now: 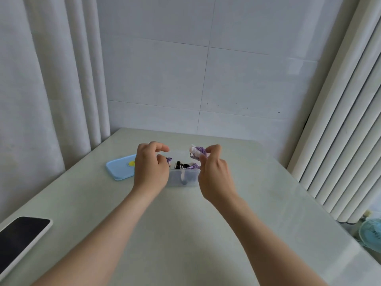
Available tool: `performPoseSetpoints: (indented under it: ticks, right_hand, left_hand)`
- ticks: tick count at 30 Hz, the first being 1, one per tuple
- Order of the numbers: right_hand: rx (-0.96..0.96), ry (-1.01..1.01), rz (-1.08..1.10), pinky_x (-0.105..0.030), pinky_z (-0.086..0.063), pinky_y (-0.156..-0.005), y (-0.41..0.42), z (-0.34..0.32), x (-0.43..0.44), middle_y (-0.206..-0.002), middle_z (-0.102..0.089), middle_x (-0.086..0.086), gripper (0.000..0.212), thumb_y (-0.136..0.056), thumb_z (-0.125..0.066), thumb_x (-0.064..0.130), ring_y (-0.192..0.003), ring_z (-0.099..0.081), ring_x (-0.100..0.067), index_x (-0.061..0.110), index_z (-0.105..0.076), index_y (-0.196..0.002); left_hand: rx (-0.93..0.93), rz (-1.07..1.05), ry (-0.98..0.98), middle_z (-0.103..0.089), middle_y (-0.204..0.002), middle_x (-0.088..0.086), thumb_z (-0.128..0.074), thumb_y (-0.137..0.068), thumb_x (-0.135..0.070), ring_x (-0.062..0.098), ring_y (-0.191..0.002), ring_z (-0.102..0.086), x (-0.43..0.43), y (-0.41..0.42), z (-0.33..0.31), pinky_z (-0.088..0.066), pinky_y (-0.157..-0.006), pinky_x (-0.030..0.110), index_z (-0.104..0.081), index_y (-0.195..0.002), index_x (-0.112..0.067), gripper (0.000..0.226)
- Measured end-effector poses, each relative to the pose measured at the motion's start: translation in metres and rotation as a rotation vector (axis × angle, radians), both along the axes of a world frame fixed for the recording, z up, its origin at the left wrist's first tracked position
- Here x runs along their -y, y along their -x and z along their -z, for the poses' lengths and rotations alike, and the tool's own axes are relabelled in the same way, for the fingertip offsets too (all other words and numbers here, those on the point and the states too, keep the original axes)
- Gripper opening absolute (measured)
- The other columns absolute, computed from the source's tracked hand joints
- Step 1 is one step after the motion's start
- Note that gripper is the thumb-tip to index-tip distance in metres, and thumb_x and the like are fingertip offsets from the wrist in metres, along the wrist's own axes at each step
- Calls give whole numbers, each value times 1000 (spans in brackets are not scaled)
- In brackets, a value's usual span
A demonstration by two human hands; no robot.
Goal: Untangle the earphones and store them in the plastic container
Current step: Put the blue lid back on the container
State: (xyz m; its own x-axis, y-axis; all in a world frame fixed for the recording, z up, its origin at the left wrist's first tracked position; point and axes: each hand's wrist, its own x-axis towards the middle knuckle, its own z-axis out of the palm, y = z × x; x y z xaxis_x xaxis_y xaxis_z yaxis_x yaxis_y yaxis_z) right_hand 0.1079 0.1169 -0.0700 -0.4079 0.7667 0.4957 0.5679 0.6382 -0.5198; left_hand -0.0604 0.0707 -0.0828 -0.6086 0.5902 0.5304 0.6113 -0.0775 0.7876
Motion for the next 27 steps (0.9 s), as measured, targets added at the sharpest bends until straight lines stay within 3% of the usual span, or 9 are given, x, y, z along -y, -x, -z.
performPoseSetpoints:
  ticks: [3,7,9,11,15,18,21,24,27]
  right_hand:
    - [126,-91,58,-41,-35,-66,29,1,-13,-94,-56,-1,49,-96,-45,-2,-84,-55,-35,17,-35,-140]
    - [278,-132,194,-39,-28,-72,56,6,-26,-71,-44,6,35,-95,-44,7,-84,-45,-29,20,-39,-127]
    - [294,-139,268,-39,-26,-74,59,11,-30,-64,-41,7,27,-96,-45,11,-84,-44,-27,22,-38,-119]
    - [297,-112,331,-39,-23,-77,59,17,-35,-67,-46,5,3,-103,-41,21,-91,-45,-28,23,-43,-104]
    - [371,-82,398,-40,-24,-85,60,23,-41,-98,-45,-2,43,-106,-32,38,-102,-35,-29,21,-65,-84]
    - [377,-95,351,-41,-28,-89,63,30,-38,-98,-42,-3,53,-106,-24,41,-100,-35,-29,19,-67,-85]
    - [389,-155,319,-41,-25,-89,65,41,-34,-95,-41,-1,73,-97,0,47,-93,-28,-26,20,-67,-98]
    - [385,-180,325,-42,-29,-96,65,45,-33,-98,-53,-2,79,-95,3,56,-99,-39,-28,19,-67,-102]
    - [383,-175,356,-44,-30,-99,71,47,-30,-104,-58,-4,77,-98,-4,59,-106,-46,-31,17,-68,-105]
  left_hand:
    - [-45,-10,26,-56,-118,1,-47,-91,10,14,-96,-59,-10,16,10,-37,-81,20,-73,-104,-20,42]
    - [-118,7,32,-67,-110,-1,-48,-93,8,15,-101,-61,-20,26,26,-39,-82,15,-77,-98,-17,38]
    - [-188,-3,53,-71,-106,-2,-51,-96,0,20,-100,-63,-21,29,37,-42,-84,24,-76,-97,-17,30]
    - [-250,-24,78,-72,-106,-4,-51,-98,-7,23,-99,-63,-21,31,45,-43,-85,32,-75,-97,-17,27]
    - [-275,-21,68,-71,-105,-3,-42,-93,-17,25,-96,-61,-20,32,48,-46,-87,36,-74,-94,-16,32]
    - [-272,-6,56,-69,-112,0,-42,-95,-8,26,-102,-63,-17,29,46,-48,-89,37,-72,-104,-13,31]
    - [-253,-73,107,-61,-125,8,-47,-90,9,35,-102,-60,-13,32,45,-46,-83,44,-56,-124,-9,40]
    - [-298,-210,272,-57,-127,12,-55,-86,10,41,-108,-59,-10,47,50,-44,-85,49,-59,-122,-9,42]
    - [-350,-264,514,-59,-135,8,-64,-96,-12,35,-127,-53,-7,60,54,-40,-101,46,-65,-129,-14,33]
